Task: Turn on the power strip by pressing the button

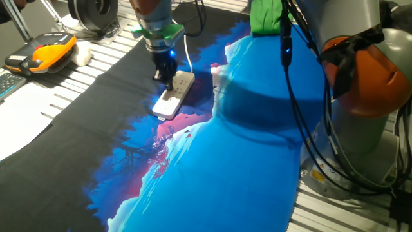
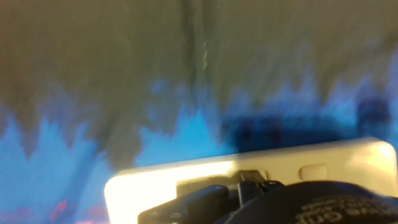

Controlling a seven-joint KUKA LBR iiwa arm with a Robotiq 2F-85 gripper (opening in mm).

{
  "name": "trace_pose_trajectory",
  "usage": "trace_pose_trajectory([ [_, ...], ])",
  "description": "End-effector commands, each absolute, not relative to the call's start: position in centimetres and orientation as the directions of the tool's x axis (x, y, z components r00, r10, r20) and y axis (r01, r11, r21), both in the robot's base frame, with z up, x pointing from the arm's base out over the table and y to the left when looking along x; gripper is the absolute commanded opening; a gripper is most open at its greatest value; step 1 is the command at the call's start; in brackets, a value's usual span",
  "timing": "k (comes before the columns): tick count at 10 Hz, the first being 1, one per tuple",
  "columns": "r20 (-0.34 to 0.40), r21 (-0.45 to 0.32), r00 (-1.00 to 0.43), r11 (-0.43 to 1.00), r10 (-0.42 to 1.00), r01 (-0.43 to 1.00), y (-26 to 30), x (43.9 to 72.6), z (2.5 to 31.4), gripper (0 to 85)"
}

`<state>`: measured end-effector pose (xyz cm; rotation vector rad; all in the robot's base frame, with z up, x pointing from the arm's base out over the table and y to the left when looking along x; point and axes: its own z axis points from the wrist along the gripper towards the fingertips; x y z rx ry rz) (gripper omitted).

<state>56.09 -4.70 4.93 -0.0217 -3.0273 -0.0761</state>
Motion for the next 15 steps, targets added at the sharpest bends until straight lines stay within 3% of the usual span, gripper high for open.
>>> trace_pose_trajectory([
  [1,0.083,0.046,-0.996,0.999,0.019,0.023,-4.9,57.5,7.9,0.0],
  [7,0.089,0.070,-0.996,0.997,0.010,0.016,-5.0,56.6,11.0,0.0],
  [15,0.134,0.050,-0.991,0.998,0.019,0.026,-2.4,50.8,14.6,0.0],
])
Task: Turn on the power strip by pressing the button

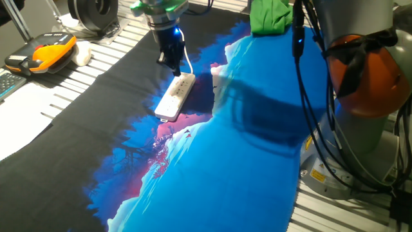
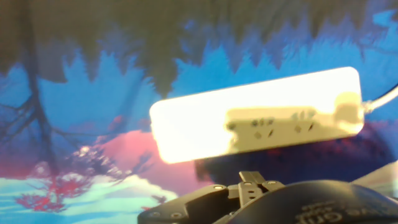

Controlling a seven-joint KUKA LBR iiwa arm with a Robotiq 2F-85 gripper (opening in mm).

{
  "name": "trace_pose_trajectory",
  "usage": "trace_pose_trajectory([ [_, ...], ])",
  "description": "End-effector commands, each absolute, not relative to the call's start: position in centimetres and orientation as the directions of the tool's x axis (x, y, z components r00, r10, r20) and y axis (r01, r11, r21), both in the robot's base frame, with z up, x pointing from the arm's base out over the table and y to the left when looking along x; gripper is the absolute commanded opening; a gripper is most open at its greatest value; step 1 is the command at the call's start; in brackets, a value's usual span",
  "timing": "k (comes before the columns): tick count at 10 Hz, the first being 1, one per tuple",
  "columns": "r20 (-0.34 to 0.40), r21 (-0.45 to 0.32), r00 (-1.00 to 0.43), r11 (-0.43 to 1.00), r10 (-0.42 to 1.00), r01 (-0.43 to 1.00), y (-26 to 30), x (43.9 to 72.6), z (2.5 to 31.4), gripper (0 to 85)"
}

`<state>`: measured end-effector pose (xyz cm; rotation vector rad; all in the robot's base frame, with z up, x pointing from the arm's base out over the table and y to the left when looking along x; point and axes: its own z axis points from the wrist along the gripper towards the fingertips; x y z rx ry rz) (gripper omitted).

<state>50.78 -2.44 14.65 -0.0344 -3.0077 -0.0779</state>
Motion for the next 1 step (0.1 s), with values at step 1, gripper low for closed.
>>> trace_pose_trajectory([
  [1,0.128,0.050,-0.991,0.998,0.031,0.038,-2.27,50.54,14.60,0.0],
])
